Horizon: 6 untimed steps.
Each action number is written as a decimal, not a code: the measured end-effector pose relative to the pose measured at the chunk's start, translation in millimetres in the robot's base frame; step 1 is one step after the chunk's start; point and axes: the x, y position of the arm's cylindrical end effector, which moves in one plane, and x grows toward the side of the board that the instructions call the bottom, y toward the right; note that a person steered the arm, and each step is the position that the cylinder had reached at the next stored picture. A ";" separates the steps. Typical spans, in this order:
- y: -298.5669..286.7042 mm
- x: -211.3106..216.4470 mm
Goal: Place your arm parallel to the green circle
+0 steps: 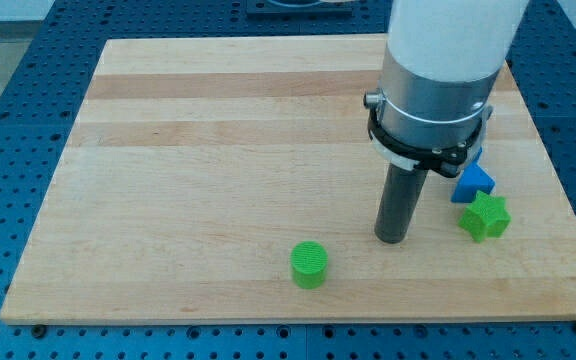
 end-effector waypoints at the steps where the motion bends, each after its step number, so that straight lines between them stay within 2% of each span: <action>1: 2.4 4.2; 2: 20.1 41.4; 3: 25.1 50.5; 5: 72.2 58.4; 6: 73.8 58.4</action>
